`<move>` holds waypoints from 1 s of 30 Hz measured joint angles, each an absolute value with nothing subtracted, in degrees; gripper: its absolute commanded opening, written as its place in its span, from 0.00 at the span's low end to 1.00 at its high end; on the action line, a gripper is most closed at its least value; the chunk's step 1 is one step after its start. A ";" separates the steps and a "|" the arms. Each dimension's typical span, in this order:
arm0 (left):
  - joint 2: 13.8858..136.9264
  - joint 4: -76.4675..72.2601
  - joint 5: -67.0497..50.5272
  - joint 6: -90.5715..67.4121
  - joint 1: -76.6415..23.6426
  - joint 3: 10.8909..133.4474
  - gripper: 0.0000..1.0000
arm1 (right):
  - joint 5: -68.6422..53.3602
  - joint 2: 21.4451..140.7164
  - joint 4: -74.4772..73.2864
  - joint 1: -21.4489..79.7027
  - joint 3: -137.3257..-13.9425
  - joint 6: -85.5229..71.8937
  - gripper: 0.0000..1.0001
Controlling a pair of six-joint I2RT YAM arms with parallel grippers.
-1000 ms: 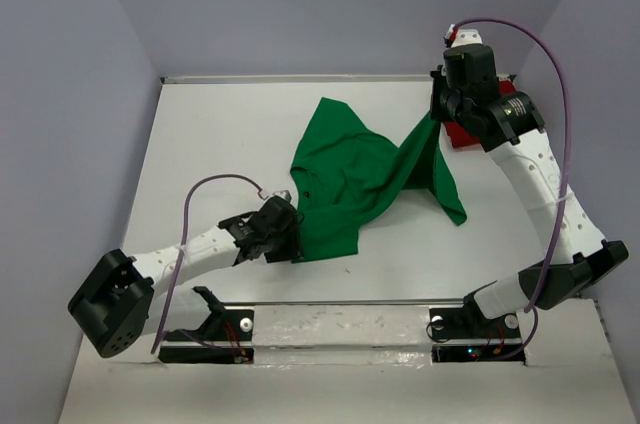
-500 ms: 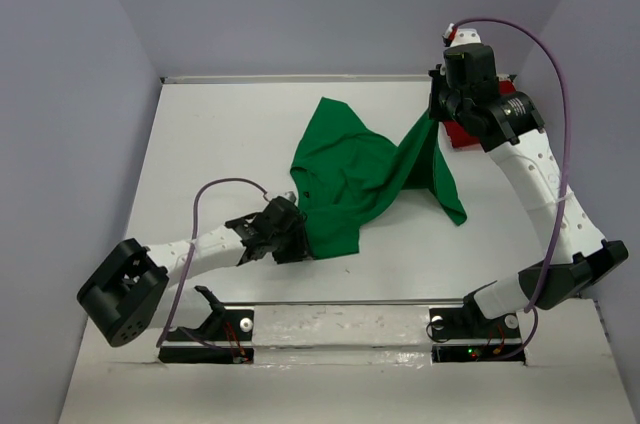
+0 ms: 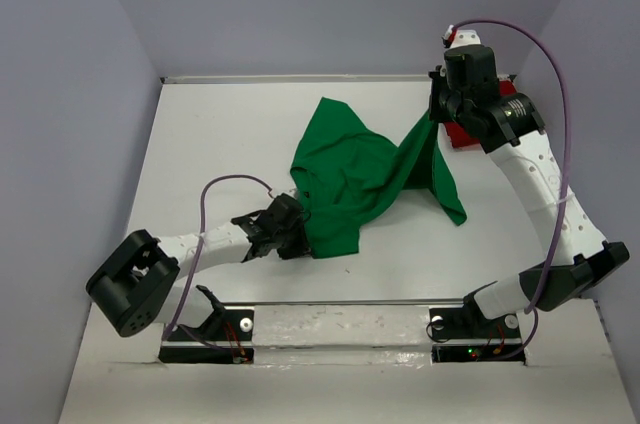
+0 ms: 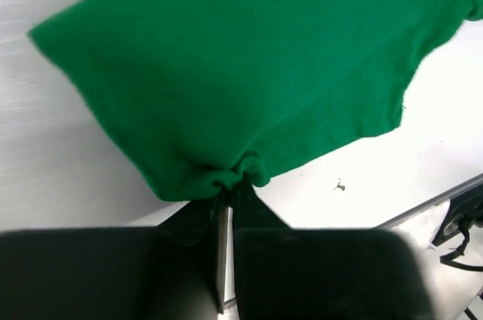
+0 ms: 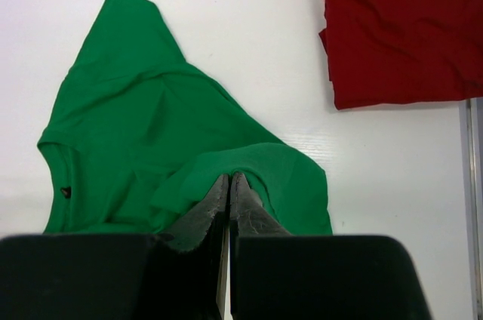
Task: Fold and stack the t-shirts
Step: Flatten the tshirt out
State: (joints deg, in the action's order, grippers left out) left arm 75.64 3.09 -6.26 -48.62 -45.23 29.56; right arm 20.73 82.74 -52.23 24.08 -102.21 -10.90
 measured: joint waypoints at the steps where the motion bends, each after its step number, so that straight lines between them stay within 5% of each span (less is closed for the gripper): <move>1: 75.61 2.74 -6.37 -48.40 -45.23 29.56 0.00 | 20.62 82.74 -52.21 24.08 -102.21 -10.90 0.00; 12: 66.85 19.79 1.45 -46.22 -45.43 36.21 0.00 | 20.64 82.96 -52.16 24.08 -102.15 -10.92 0.00; 20: 58.85 37.36 14.55 -37.52 -45.69 70.28 0.00 | 24.80 84.29 -52.40 24.08 -102.85 -10.28 0.00; 30: 58.83 51.40 27.94 -25.91 -45.69 97.21 0.00 | 32.97 84.97 -55.88 24.08 -117.34 -8.16 0.00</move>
